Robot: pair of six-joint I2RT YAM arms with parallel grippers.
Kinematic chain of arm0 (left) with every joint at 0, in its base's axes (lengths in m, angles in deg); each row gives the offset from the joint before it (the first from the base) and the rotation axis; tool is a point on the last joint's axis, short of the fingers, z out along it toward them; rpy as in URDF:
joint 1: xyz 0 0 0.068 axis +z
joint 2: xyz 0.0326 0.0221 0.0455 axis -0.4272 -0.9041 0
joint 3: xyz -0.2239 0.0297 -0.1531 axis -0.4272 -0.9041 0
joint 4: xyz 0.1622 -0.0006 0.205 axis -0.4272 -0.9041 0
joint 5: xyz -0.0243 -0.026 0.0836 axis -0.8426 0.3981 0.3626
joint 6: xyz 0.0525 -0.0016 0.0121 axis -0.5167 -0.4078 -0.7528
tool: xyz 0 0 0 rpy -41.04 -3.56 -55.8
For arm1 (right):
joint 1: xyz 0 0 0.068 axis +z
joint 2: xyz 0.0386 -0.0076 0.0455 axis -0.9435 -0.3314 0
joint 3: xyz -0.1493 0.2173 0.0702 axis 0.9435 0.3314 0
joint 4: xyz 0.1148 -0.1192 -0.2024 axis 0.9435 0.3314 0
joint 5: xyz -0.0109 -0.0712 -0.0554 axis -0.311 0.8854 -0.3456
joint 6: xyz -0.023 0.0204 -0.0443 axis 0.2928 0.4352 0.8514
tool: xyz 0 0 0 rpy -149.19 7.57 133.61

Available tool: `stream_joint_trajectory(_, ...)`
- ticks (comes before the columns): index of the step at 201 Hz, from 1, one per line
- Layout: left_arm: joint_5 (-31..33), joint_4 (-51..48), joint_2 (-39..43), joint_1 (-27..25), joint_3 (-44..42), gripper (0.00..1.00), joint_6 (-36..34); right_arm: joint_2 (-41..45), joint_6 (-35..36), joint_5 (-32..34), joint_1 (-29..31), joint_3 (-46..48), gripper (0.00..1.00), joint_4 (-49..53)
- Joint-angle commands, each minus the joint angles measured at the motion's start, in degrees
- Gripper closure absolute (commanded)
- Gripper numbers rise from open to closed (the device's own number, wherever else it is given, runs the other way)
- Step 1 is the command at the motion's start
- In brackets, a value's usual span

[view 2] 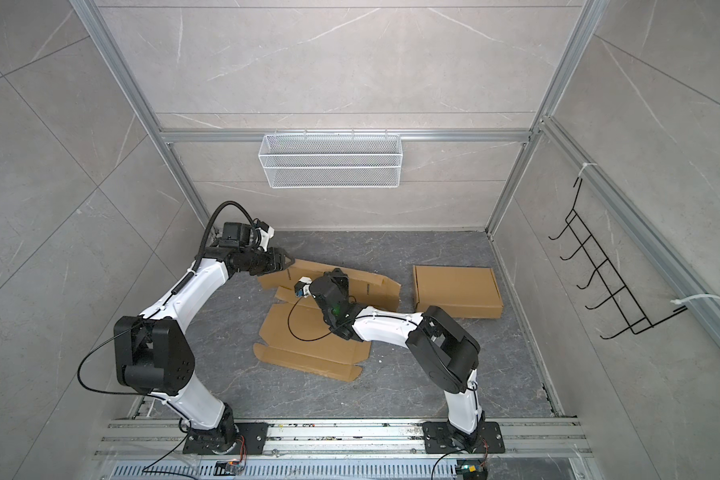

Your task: Fold the paper box

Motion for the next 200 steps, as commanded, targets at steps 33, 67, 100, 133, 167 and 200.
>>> stream_joint_trajectory(33, -7.7, 7.0, -1.8, -0.1, -1.5, 0.55, 5.4, -1.1, -1.3, -0.6, -0.6, -1.0, 1.0, 0.9)
stream_joint_trajectory(67, -7.6, 6.7, 0.1, 2.2, -3.0, 0.56, 5.9, -0.9, -2.1, -0.7, -1.2, -1.0, 1.0, 1.9)
stream_joint_trajectory(100, -6.7, 9.9, 7.2, 8.8, -9.6, 0.38, 8.5, -0.8, -2.6, -0.9, -1.7, -1.0, 1.0, 3.0)
stream_joint_trajectory(133, -3.4, 22.4, 17.4, 15.9, -26.6, 0.4, 18.6, -0.6, -3.6, -1.4, -2.2, -1.5, 1.0, 4.7)
stream_joint_trajectory(167, -1.8, 31.9, 18.0, 16.1, -38.4, 0.46, 24.0, -0.6, -4.4, -2.0, -2.6, -2.2, 1.0, 6.0)
stream_joint_trajectory(200, 0.7, 34.6, 12.8, 11.1, -37.6, 0.46, 20.3, -0.8, -5.1, -2.1, -2.6, -2.6, 1.0, 6.9)
